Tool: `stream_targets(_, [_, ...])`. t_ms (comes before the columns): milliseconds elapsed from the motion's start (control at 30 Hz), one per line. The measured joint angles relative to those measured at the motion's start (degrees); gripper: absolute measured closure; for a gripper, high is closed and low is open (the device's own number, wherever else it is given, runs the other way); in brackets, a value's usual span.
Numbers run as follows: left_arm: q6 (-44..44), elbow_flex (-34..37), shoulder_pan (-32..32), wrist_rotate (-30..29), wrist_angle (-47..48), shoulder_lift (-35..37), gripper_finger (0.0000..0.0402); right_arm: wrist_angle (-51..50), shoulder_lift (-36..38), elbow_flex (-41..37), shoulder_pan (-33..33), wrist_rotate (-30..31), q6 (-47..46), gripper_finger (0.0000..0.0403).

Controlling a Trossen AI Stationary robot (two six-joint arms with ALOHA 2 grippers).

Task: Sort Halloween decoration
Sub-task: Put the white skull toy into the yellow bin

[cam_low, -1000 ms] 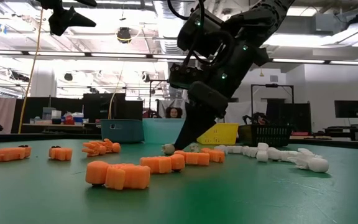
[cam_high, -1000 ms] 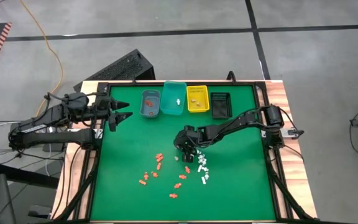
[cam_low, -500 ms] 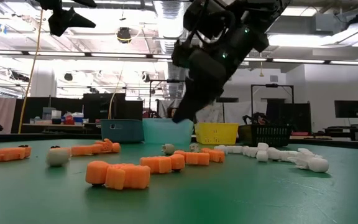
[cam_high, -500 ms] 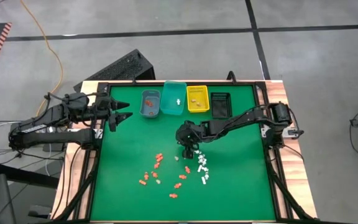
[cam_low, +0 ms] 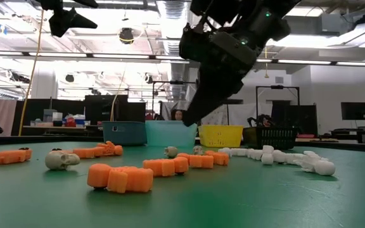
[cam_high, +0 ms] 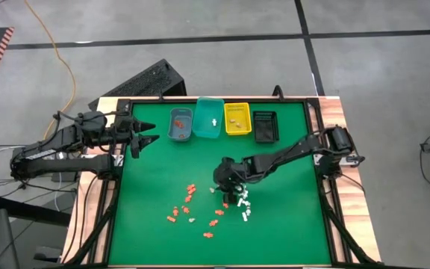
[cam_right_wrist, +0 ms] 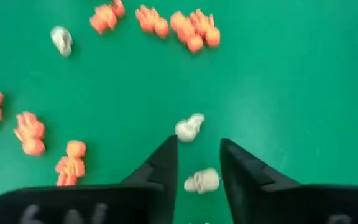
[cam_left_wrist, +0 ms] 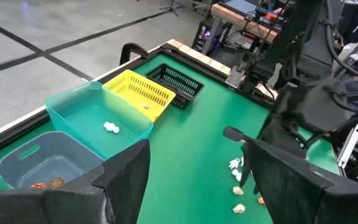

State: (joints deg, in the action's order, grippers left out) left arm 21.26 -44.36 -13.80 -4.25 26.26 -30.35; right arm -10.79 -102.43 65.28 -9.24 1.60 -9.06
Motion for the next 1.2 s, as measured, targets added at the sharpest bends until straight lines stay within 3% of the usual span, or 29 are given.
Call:
stream_targets(167, [0.3, 0.0, 0.0, 0.0, 0.0, 0.0, 0.0141, -3.9, 0.0, 0.0, -1.7, 7.6, -4.0, 0.0214])
stream_targets(300, [0.3, 0.0, 0.0, 0.0, 0.0, 0.0, 0.0141, -3.8, 0.0, 0.0, -1.5, 9.1, -5.7, 0.0193])
stream_targets(1200, [1.9, 0.0, 0.0, 0.0, 0.0, 0.0, 0.0141, 3.9, -1.9, -3.9, -3.6, 12.0, -11.0, 0.0214])
